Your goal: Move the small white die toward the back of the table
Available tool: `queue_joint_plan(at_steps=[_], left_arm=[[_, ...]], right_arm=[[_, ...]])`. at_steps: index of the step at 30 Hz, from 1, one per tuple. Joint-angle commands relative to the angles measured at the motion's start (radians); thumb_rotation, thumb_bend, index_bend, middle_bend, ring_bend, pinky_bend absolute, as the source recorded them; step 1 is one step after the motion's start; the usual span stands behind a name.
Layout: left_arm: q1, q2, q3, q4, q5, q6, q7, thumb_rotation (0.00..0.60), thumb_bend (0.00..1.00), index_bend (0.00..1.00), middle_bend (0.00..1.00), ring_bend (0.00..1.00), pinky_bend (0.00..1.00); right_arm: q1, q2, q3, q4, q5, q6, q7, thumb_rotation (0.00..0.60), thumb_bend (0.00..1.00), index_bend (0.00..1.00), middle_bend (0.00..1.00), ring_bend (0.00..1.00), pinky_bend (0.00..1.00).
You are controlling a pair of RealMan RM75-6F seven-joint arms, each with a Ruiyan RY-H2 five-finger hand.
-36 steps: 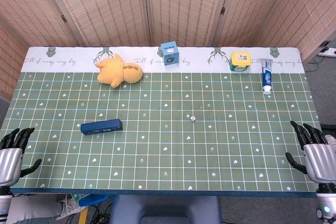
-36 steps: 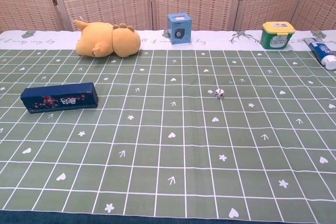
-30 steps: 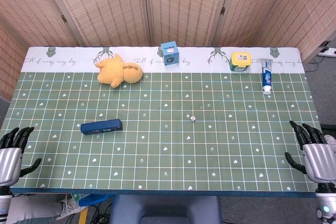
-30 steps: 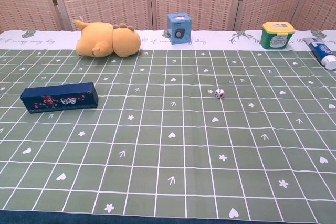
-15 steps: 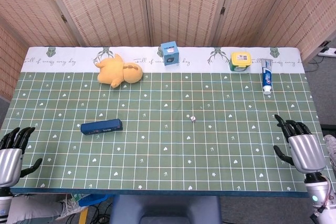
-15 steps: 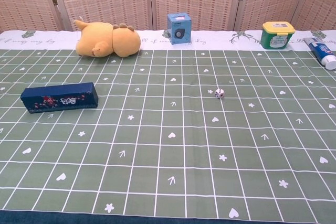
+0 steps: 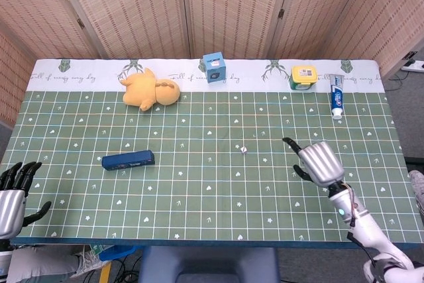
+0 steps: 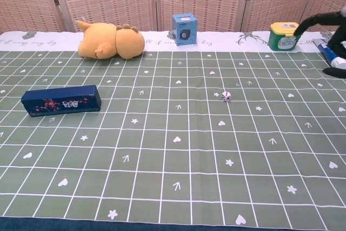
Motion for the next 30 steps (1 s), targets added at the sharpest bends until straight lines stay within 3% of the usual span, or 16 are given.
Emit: queue_joint_plan(at_steps=[1,8,15,30], left_arm=[[0.003,0.002,0.001,0.0,0.0,0.004,-0.003,0.6,0.24,0.14,0.16,0.1,0.16],[0.01,0.003,0.005,0.004,0.006,0.008,-0.011,0.6,0.24,0.15,0.16,0.1,0.16],[0.019,0.008,0.006,0.007,-0.002,0.013,-0.02,0.6,0.24,0.15,0.16,0.1,0.16],[0.037,0.009,0.005,0.023,-0.018,0.02,-0.045,0.6,0.24,0.14,0.16,0.1,0.16]], right_arm=[[0.092,-0.081,0.034,0.04,0.089,-0.097,-0.07,0.6,0.27,0.29,0.86,0.96,0.98],[0.232,-0.228,0.07,0.176,0.244,-0.214,-0.155,0.6,0.3,0.34,0.89,0.99,1.0],[0.334,-0.337,0.06,0.304,0.382,-0.299,-0.227,0.6,0.3,0.35,0.89,0.99,1.0],[0.43,-0.443,0.014,0.464,0.478,-0.332,-0.252,0.6,0.3,0.39,0.89,0.99,1.0]])
